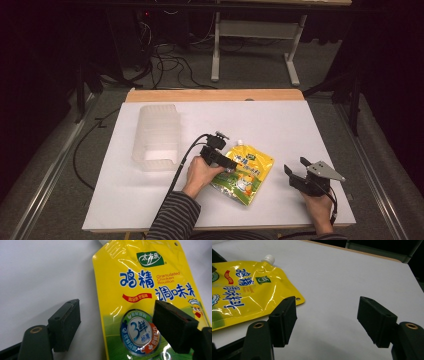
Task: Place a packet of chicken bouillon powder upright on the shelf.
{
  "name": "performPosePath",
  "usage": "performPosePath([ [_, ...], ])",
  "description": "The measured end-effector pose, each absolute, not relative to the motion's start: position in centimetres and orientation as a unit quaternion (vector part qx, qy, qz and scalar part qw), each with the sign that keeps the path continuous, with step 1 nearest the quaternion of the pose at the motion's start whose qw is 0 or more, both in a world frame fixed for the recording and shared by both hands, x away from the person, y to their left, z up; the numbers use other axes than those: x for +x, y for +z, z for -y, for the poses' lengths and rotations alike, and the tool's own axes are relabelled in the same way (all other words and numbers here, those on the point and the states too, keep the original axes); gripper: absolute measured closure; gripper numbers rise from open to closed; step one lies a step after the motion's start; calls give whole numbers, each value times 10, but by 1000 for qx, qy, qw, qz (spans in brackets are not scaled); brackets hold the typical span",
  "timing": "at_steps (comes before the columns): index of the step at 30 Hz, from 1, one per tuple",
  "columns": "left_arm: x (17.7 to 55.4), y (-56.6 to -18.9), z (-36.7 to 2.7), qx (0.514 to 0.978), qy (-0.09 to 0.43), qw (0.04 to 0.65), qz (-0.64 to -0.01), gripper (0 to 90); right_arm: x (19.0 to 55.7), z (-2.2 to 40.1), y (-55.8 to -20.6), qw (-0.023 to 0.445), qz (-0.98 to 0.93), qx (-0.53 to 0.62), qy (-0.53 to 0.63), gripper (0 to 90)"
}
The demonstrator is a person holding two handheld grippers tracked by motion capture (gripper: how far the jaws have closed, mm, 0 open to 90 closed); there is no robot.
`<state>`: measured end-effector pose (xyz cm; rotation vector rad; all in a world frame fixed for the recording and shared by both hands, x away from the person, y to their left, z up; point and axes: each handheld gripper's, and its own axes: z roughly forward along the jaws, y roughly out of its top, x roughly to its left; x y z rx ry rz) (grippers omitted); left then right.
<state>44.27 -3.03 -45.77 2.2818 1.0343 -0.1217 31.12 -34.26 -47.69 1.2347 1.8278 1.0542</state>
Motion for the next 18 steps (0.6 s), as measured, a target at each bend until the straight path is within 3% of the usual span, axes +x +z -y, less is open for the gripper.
performPosePath([
  [12,441,-454,49,886,-55,280,-365,283,311,342,-477,341,-700,478,406,326],
  [18,439,-451,51,898,-52,265,-348,557,311,342,-477,343,-704,474,403,326],
])
